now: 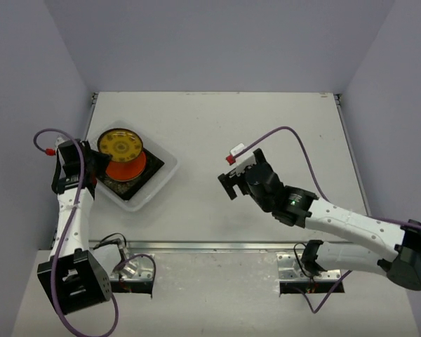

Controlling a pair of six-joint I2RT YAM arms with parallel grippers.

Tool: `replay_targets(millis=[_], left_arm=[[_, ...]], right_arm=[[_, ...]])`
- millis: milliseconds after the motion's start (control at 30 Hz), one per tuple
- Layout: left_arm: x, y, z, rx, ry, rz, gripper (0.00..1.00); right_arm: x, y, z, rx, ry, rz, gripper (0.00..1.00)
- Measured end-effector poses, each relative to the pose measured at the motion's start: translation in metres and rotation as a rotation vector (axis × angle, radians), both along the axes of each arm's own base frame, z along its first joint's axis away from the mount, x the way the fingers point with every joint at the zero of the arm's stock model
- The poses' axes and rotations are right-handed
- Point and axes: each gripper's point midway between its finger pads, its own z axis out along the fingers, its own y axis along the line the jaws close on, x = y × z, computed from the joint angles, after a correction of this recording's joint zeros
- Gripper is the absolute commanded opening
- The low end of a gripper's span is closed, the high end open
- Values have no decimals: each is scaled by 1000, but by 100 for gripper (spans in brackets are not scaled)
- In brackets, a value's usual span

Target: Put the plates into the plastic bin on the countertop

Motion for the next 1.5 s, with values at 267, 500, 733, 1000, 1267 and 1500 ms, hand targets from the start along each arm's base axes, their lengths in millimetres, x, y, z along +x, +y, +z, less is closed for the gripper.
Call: replay_targets(millis=[267, 500, 733, 1000, 1267, 1500], left_arm=[[-6, 21, -42, -17, 120, 90, 80], [-14, 24, -51, 0, 138, 111, 100], [-13, 11, -46, 60, 155, -22, 100], [-3, -67, 18, 333, 124, -393, 100], [-46, -35, 137, 649, -160, -250, 100], [-121, -32, 175, 784, -436, -215, 100]], right_arm=[[-27, -38, 52, 355, 75, -131, 99], [-36, -40, 67, 373, 120, -117, 99], [-24, -52, 50, 218, 191, -212, 99], [-11, -80, 84, 153, 89, -313, 99], [-44, -157, 152, 320, -88, -415, 99], [-76, -203, 147, 330, -92, -432, 99]])
